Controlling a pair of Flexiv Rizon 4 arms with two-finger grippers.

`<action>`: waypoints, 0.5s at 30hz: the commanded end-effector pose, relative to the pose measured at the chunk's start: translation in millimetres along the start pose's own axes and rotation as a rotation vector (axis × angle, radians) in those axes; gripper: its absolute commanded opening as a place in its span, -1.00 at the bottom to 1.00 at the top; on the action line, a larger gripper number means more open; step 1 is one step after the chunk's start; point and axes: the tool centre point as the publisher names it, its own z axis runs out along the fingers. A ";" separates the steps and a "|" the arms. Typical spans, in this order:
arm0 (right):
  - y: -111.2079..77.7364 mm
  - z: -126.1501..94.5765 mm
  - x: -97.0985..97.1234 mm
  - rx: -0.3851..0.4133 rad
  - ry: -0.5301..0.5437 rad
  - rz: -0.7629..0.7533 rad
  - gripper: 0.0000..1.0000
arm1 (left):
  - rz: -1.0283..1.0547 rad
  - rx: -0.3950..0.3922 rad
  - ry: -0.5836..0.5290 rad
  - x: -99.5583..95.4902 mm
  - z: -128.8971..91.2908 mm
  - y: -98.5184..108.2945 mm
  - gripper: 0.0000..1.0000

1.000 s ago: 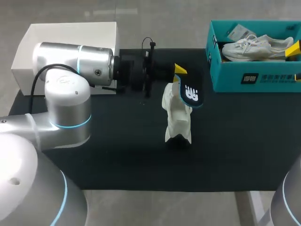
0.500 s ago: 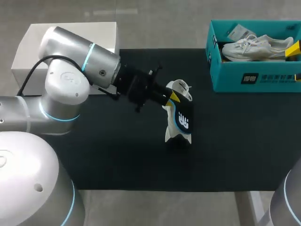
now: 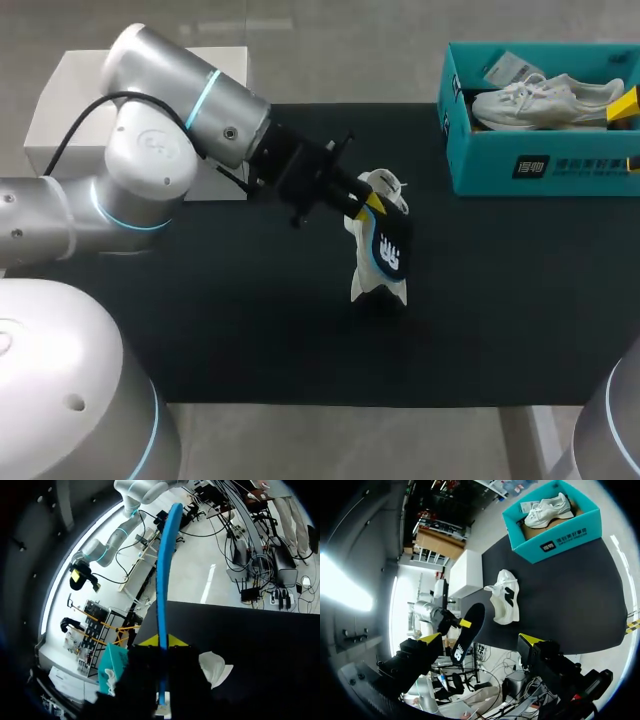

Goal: Take the shoe out of the shoebox, open the shoe tongue, remove and reinsert the insole, then place the shoe into the shoebox

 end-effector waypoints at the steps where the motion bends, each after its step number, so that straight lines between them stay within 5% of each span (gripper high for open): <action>1: 0.1 0.1 -0.2 0.000 -0.003 0.002 1.00 | -0.066 0.116 -0.076 9.6 7.9 14.3 -1.00; 7: 0.1 0.1 -0.2 0.000 -0.003 0.002 1.00 | -0.103 0.222 -0.133 18.5 15.3 13.4 -1.00; 15: 0.1 0.1 -0.2 0.000 -0.003 0.002 1.00 | -0.152 0.212 -0.126 33.6 28.6 13.2 -1.00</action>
